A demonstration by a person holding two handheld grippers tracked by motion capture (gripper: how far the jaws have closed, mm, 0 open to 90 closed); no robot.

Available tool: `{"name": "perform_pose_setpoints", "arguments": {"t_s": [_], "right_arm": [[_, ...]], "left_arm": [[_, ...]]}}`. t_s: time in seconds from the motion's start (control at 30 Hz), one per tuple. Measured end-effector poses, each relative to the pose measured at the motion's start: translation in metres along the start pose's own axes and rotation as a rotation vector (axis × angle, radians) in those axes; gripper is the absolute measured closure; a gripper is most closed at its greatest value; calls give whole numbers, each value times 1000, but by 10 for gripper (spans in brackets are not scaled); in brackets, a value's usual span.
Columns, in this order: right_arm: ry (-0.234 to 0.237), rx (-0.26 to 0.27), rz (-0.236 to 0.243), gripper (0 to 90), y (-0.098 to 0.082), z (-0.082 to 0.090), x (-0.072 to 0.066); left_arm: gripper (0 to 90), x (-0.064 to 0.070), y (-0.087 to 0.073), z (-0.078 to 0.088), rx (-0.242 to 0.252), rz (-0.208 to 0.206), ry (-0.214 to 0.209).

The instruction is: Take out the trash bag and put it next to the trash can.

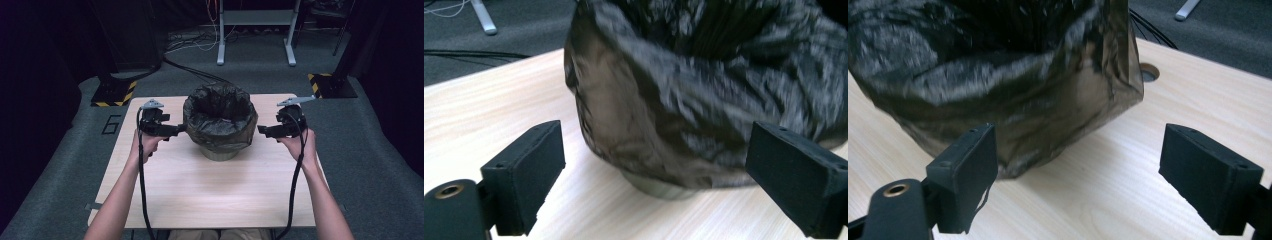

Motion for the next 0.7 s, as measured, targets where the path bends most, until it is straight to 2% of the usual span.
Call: {"name": "perform_pose_setpoints", "arguments": {"t_s": [0.03,0.17,0.2,0.27,0.33,0.43,0.47,0.57,0.63,0.67,0.7], "right_arm": [[5,1,1,146,4,0,0],[-3,-1,15,147,15,-2,-2],[-4,4,20,148,24,-4,-4],[-5,6,20,148,27,-4,-4],[4,13,12,153,39,-7,-5],[10,14,5,162,44,-8,-6],[10,18,3,191,50,-12,-6],[8,6,-4,226,54,-19,-7],[4,-12,-11,278,58,-27,-6],[-3,-24,-16,297,59,-31,-7],[-29,-38,-21,359,62,-40,-6]], "left_arm": [[123,-1,8,0,4,11,0],[135,-2,20,-1,9,16,-3],[140,-2,27,-1,15,15,-2],[141,-2,31,-1,14,14,1],[144,-2,40,-5,6,3,11],[149,-2,45,-8,-4,-2,16],[174,-1,49,-13,-15,-8,31],[201,-1,52,-18,-23,-11,25],[222,-2,54,-25,-45,-17,51],[235,-3,55,-28,-53,-18,64],[284,-4,56,-31,-60,-17,73]]}}
Point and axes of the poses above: each handheld gripper's, and its own axes: z roughly backward along the jaws, y roughly out of its top, x roughly to its right, the point moved 4 cm from there along -z, roughly forward along the jaws, and after that the axes turned 9 degrees about -y, right-handed, at the moved point
